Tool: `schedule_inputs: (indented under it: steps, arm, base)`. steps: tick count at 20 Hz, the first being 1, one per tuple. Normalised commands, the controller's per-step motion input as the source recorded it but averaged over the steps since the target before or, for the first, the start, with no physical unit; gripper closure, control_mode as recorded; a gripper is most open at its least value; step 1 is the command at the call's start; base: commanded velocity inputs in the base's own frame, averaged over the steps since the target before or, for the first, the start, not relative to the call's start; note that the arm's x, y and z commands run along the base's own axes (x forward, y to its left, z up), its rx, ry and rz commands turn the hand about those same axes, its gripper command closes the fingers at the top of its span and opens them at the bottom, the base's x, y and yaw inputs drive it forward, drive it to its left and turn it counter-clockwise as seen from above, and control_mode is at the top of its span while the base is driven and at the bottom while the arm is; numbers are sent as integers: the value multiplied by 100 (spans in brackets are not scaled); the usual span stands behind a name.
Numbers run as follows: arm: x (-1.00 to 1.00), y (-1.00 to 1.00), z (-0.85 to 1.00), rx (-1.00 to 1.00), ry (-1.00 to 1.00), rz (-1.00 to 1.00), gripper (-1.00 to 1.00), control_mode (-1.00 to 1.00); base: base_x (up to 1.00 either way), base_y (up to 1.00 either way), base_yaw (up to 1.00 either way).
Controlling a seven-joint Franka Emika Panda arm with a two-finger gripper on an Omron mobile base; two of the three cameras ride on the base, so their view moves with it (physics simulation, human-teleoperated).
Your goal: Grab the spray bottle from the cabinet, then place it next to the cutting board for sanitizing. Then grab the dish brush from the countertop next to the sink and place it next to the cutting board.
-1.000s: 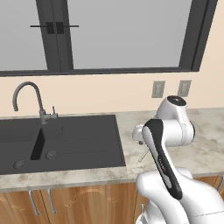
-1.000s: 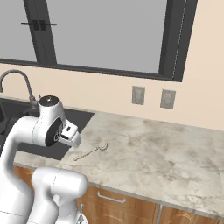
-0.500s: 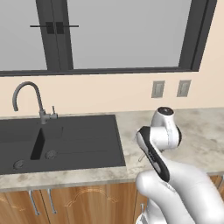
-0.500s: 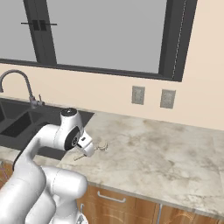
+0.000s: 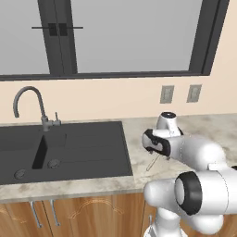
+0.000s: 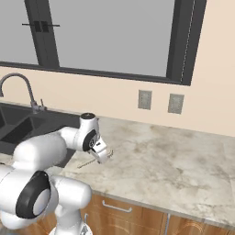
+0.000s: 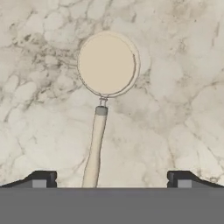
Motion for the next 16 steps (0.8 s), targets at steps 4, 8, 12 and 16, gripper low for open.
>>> schedule_inputs:
  steps: [4,8,12,16]
  arm:
    - [44,-5,-50,0,10,-10,-100,-100]
    - [37,-1,-44,0,8,-8,-100,-100]
    - [25,0,-46,0,6,-7,100,-100]
    - [14,0,-37,0,1,-5,100,-100]
  base:
    - [0,0,0]
    - [0,0,0]
    - [0,0,0]
    - [0,0,0]
